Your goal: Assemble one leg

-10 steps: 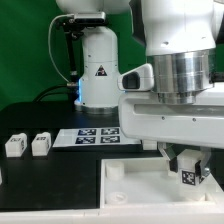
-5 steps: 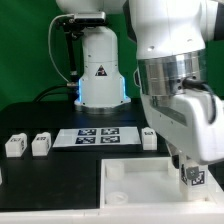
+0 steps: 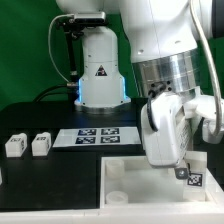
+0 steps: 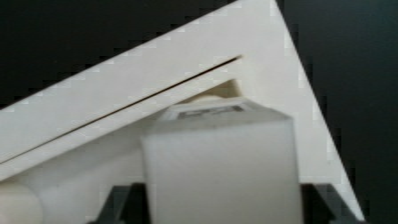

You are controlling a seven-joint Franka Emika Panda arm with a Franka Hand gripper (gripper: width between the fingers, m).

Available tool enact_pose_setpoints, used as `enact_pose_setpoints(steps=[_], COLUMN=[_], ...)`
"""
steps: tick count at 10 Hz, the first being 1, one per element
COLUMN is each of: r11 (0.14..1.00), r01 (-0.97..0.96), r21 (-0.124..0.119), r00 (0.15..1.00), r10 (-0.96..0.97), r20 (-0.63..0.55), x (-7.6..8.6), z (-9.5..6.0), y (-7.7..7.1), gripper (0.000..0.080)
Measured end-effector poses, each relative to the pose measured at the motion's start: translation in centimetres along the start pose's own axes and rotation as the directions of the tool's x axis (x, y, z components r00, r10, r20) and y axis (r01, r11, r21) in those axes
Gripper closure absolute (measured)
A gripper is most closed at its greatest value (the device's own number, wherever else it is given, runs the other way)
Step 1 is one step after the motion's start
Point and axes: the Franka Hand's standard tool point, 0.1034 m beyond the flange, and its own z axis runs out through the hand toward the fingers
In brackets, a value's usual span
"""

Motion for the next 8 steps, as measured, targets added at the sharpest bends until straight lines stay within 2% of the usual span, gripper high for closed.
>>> enact_pose_setpoints(steps=[1, 2, 3, 4, 6, 7, 8], r11=[1.000, 1.000, 1.000, 1.000, 0.995, 0.994, 0.993], r01=[0.001, 0.003, 0.004, 0.025, 0.099, 0.110, 0.115], r21=[-0.001, -0.002, -0.002, 0.000, 0.019, 0.017, 0.017], r00=[1.000, 1.000, 1.000, 1.000, 0.994, 0.993, 0.992], r10=[-0.001, -0.003, -0.004, -0.025, -0.100, -0.111, -0.115], r20=[-0.001, -0.002, -0.002, 0.000, 0.033, 0.051, 0.058], x=[0.1, 0.1, 0.1, -0.1, -2.1, -3.4, -4.1], z=[0.1, 0.1, 0.2, 0.0, -2.6, -3.8, -4.3], y=[0.0, 0.1, 0.1, 0.1, 0.0, -0.3, -0.8], gripper=[0.0451, 0.0317, 0.0317, 0.0188, 0.0161, 0.0152, 0.0152])
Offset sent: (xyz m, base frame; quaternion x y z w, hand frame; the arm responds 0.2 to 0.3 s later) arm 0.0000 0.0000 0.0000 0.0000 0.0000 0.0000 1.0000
